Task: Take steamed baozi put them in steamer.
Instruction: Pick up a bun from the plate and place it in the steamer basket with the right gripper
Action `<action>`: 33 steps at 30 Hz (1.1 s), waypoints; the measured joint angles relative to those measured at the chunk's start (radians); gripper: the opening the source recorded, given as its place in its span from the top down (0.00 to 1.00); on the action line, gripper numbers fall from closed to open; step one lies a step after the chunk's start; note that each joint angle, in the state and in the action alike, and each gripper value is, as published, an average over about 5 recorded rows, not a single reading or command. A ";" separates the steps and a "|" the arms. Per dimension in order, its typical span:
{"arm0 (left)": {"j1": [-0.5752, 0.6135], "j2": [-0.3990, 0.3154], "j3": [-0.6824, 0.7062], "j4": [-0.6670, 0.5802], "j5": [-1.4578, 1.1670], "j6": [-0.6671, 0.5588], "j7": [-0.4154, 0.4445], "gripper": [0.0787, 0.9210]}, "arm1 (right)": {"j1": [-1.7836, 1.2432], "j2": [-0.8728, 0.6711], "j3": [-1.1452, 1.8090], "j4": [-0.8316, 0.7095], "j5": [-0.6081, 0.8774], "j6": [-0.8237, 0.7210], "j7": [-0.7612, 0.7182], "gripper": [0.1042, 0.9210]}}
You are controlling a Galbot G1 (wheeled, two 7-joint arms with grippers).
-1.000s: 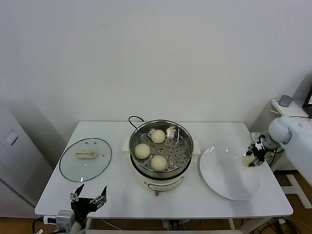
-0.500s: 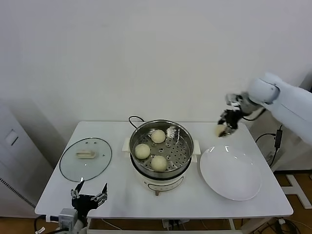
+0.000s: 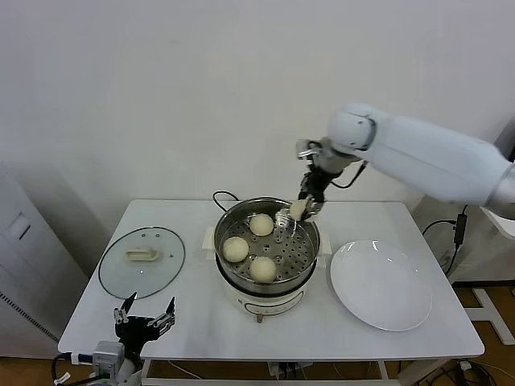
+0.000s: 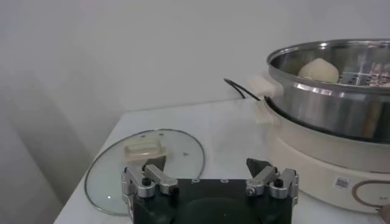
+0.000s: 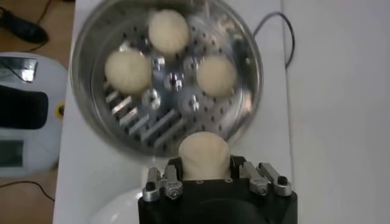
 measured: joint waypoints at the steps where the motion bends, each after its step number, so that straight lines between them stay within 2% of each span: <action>1: -0.001 0.000 -0.001 0.001 -0.001 0.000 0.000 0.12 | -0.006 0.016 -0.004 -0.007 -0.001 -0.003 0.003 0.54; 10: -0.010 0.000 -0.004 0.011 -0.006 0.002 0.000 0.12 | -0.071 0.092 -0.020 -0.053 -0.043 -0.022 0.020 0.54; 24: -0.026 0.000 0.000 0.034 -0.005 0.006 0.002 0.12 | -0.152 0.102 -0.008 -0.086 -0.134 -0.023 0.036 0.54; 27: -0.028 0.000 0.000 0.035 -0.005 0.007 0.003 0.12 | -0.164 0.104 -0.001 -0.091 -0.142 -0.023 0.047 0.49; 33: -0.031 0.000 0.001 0.036 -0.007 0.011 0.004 0.12 | -0.171 0.101 0.009 -0.090 -0.145 -0.027 0.058 0.31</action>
